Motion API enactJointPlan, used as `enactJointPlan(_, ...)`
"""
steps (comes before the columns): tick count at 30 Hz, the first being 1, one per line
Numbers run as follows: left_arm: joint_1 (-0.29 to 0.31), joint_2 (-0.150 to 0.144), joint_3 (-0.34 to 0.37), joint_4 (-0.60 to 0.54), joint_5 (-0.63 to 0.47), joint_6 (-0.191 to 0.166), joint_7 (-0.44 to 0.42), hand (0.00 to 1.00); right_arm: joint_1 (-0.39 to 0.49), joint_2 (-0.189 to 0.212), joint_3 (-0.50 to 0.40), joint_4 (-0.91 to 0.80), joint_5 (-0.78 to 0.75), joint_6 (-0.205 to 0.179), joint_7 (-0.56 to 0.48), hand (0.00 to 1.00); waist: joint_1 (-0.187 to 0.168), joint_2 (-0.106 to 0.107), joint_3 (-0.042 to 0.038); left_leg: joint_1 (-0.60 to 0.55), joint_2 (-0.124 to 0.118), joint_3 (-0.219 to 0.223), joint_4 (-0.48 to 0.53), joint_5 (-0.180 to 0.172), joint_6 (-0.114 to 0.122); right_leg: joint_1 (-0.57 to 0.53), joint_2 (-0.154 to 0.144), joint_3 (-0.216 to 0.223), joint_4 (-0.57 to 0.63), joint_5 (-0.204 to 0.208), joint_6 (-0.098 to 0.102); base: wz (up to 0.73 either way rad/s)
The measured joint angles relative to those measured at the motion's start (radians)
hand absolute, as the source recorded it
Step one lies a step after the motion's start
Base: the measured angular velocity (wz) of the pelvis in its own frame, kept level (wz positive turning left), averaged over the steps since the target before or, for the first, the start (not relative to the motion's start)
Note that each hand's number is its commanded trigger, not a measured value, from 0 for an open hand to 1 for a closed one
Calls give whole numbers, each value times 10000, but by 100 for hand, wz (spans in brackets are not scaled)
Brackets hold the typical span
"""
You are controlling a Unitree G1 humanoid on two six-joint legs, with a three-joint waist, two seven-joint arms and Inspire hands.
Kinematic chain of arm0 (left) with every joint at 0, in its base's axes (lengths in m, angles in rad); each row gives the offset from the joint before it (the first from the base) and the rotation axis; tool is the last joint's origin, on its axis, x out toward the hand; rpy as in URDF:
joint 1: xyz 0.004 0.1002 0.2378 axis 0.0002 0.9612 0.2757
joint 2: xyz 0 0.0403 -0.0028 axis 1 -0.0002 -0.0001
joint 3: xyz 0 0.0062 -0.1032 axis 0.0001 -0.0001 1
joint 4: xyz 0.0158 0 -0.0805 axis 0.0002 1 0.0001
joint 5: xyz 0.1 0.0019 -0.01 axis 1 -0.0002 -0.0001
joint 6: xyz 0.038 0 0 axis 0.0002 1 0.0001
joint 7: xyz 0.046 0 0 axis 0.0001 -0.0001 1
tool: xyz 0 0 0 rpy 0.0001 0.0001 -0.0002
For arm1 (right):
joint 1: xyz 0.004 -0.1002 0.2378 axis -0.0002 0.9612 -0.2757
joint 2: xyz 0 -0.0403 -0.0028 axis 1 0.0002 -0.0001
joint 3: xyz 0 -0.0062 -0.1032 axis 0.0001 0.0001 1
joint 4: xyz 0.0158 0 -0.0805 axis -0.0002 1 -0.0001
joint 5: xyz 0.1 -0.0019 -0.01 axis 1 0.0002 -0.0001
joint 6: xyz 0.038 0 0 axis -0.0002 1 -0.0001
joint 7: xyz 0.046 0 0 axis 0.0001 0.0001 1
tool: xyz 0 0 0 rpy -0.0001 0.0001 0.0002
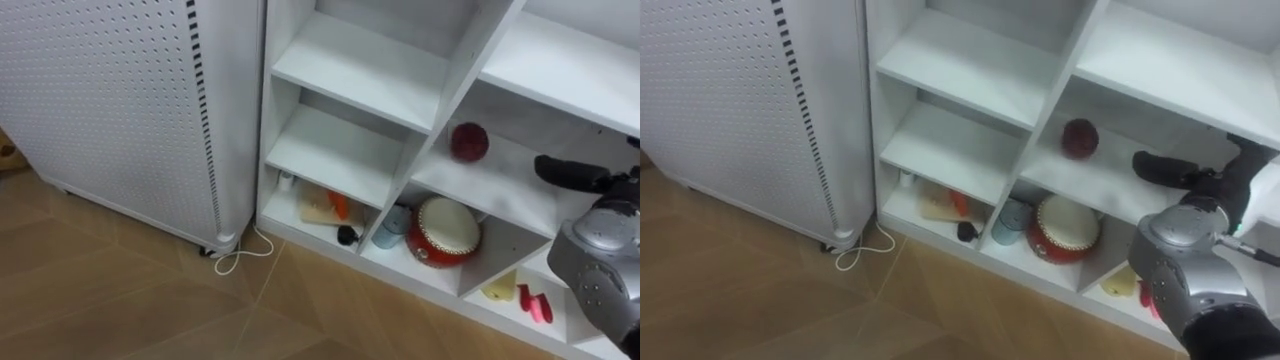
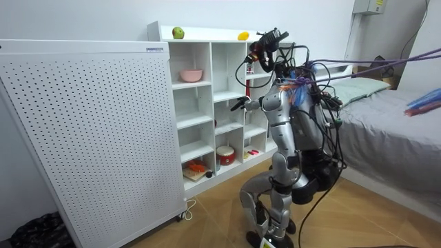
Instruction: Arrange fruit in the closet
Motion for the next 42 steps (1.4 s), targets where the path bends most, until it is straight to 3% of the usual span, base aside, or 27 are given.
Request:
enactJointPlan(13,108,2,-16,-209,16,3,260,0,1,-21,0,127,94,-100,-10,0,30,10,-3,4,-3,-19,-3,-23,-5,25,4,-29,-31,-2,3,0)
enactJointPlan(20,136,-18,-17,-328,116,29,263,0,142,-70,0,218,744,-133,125,0,290,64,-6,331,-35,-66,-21,-105,-14,394,6,-65,-51,-107,43,2)
enactJointPlan(26,120,-63,-84,-375,378,77,-78,0,396,-70,4,945,594,-187,1487,0,526,228,0,965,-8,-17,-109,-244,8,976,25,-33,-166,-157,97,-2)
enactJointPlan(31,114,-110,-77,-364,404,97,-467,0,842,-73,6,962,-879,-180,3238,0,512,397,-12,1311,27,237,-246,-295,89,1146,37,200,-214,-181,156,-7)
enactJointPlan(33,137,-234,-94,-340,383,116,-680,0,1518,-73,29,735,-1674,-175,4132,0,630,757,-20,1738,179,258,-368,-382,132,1575,204,205,-463,-145,228,-16)
enactJointPlan(34,137,-258,-94,-338,382,116,-711,0,1745,-75,41,633,-1861,-174,4353,0,674,796,-42,1854,180,312,-465,-386,130,1636,206,249,-528,-138,236,-20)
enactJointPlan(37,-17,-347,-95,58,376,99,-911,0,3037,-72,119,-253,-3297,-36,5314,0,672,1010,-157,2574,225,583,-1041,-386,167,2145,229,435,-942,-65,309,-12)
enactJointPlan(38,-31,-359,-92,214,356,92,-922,0,3703,-74,152,-748,-3765,-17,5705,0,695,1125,-234,2931,299,674,-1303,-375,184,2460,316,462,-1203,-32,336,-18)
enactJointPlan(39,-34,-342,-93,342,265,46,-921,0,4299,-73,315,-1297,-4060,28,6058,0,702,1130,-279,3295,351,792,-1690,-338,157,2711,382,515,-1524,53,322,-20)
enactJointPlan(42,-97,-317,-93,520,168,-67,-938,0,5515,-45,765,-1749,-5088,18,7070,0,462,1173,-302,4195,386,898,-2775,-44,68,3525,531,486,-2504,306,318,-8)
